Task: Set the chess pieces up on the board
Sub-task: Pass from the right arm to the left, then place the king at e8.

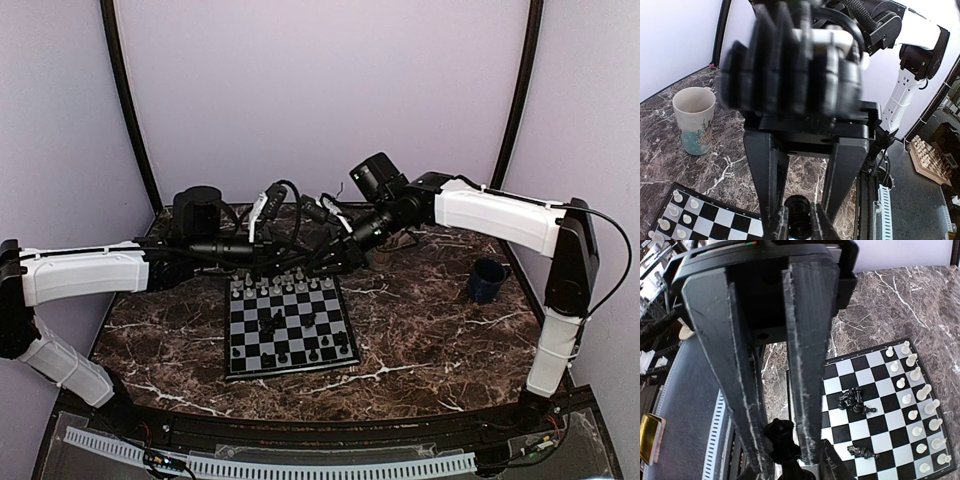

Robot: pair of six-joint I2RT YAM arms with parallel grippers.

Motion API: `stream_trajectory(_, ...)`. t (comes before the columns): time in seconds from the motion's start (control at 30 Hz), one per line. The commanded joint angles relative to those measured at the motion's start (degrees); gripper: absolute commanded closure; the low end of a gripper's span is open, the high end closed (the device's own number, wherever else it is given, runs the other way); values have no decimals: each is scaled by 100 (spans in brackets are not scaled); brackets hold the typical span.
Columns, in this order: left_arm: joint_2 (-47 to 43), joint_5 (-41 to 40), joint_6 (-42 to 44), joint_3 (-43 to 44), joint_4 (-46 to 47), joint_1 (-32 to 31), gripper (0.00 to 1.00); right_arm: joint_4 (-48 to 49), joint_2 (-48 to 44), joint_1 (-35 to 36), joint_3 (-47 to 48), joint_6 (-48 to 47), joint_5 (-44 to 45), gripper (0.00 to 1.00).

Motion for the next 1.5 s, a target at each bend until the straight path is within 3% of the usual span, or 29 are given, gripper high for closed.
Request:
stream_trajectory(0.0,-96,-91,264,318,-516,-16,83,-74,-355,-155,-314,-476,-239,57)
stream_trajectory(0.1,-131,-182,528,427,-1106,-15,83,-120,-707,-424,-699,-658,-252,51)
stream_trajectory(0.3,-146,-550,1305,546,-2473,-43,84,-326,-1346,-1295,-1588,-886,-48,49)
stream_trajectory(0.5,-70,-1079,2092,608,-3482,-255,84,582,-2261,-2177,-3075,-536,371,50)
stream_trajectory(0.77,211,-1394,2599,553,-4015,-642,84,1661,-2611,-3032,-4274,-300,225,51)
stream_trajectory(1.47,1251,-1561,2924,391,-3767,-1106,84,1698,-2245,-3068,-4187,-372,112,51)
